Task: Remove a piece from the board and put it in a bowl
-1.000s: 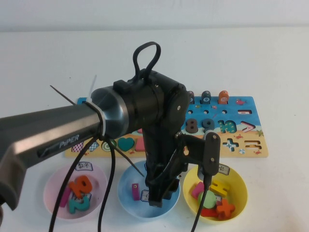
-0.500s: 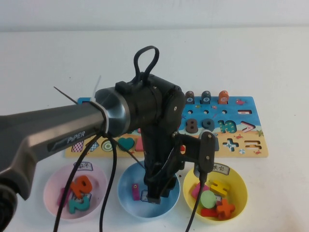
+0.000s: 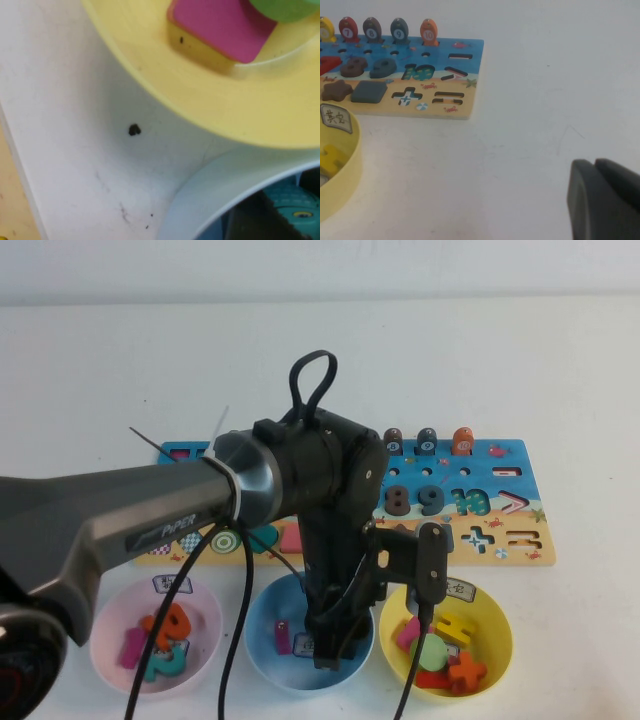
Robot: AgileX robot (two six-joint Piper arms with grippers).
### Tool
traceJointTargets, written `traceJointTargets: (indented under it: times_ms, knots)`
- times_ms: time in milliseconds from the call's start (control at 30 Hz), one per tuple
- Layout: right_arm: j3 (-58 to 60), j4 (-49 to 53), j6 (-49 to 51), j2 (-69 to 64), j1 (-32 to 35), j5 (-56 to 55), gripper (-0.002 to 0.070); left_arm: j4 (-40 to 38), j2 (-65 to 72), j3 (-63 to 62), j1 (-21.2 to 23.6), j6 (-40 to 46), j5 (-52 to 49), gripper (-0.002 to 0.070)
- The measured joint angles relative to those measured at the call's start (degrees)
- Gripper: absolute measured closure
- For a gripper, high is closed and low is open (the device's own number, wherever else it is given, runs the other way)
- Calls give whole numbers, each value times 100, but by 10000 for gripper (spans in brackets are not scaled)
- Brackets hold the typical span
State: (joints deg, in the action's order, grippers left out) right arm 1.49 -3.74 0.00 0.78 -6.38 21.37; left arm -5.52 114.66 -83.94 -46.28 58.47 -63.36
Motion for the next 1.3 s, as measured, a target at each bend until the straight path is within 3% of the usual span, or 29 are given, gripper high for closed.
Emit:
traceJointTargets:
  times_ms: [133,400,767,900,1167,1300]
  knots:
    - [0,0,0,0,0,0,694,0,0,0,0,0,0,475]
    - [0,0,0,0,50,0,694,0,2,-153,0,-316,-145,351]
    - [0,0,0,0,50,0,694,44,-114,-1231,0,-1127,-588,337]
    - [0,0,0,0,50,0,694,332,-396,-1364,0,-1627,-612,388]
    - [0,0,0,0,50,0,694,829,-1219,-1369,0,-2829,-692,628]
    - [0,0,0,0,50,0,694,877,-1810,-1075,0,-3302,-705,667]
